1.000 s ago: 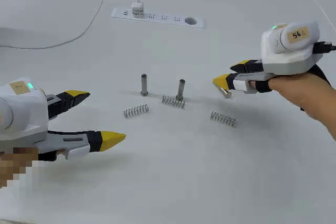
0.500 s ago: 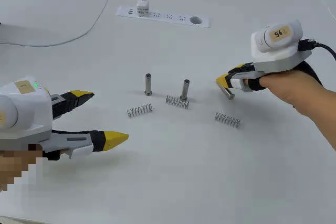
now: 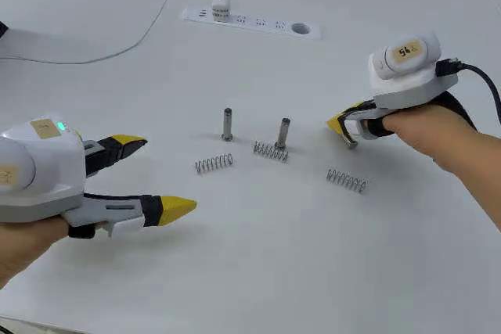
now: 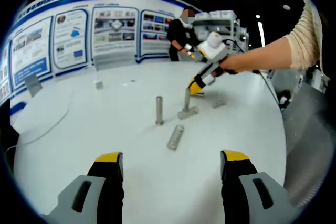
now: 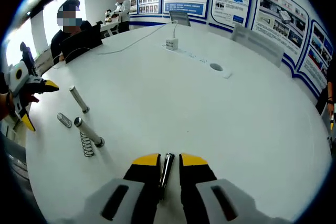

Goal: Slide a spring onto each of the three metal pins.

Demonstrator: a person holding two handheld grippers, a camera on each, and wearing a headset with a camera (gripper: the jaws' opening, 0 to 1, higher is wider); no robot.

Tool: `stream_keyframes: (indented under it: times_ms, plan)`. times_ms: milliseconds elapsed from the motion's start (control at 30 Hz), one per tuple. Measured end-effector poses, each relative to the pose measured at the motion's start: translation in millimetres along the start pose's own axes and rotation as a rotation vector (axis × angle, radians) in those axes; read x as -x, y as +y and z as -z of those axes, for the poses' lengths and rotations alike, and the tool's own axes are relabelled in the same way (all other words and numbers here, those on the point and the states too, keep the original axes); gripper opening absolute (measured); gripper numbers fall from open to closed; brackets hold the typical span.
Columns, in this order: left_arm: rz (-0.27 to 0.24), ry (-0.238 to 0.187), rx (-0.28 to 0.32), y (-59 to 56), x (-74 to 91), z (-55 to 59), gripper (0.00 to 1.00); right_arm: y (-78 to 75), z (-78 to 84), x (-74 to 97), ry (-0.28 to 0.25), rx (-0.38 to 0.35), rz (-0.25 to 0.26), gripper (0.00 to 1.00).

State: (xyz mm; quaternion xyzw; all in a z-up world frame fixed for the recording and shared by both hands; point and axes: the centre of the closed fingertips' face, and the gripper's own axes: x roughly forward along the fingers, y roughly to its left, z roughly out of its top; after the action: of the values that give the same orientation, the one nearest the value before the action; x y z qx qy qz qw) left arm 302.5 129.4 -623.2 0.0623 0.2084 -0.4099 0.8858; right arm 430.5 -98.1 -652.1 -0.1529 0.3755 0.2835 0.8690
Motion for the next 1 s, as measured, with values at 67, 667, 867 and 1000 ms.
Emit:
stream_keyframes:
  times_ms: [67, 667, 867, 1000]
  plan:
    - [0.001, 0.001, 0.001, 0.0, -0.5, 0.3, 0.77, 0.0, 1.0, -0.5, 0.009, 0.000, 0.003, 0.14]
    - [0.000, -0.004, 0.006, 2.4, -2.0, 2.2, 0.76, 2.7, 6.5, -3.9, 0.056, -0.027, -0.001, 0.10]
    - [-0.001, -0.009, 0.008, 3.2, -1.5, 1.4, 0.76, 3.4, 7.6, -4.3, 0.072, -0.060, -0.009, 0.09]
    - [-0.002, -0.009, 0.009, 3.5, -1.5, 1.4, 0.76, 4.2, 7.4, -4.4, 0.087, -0.065, -0.005, 0.08]
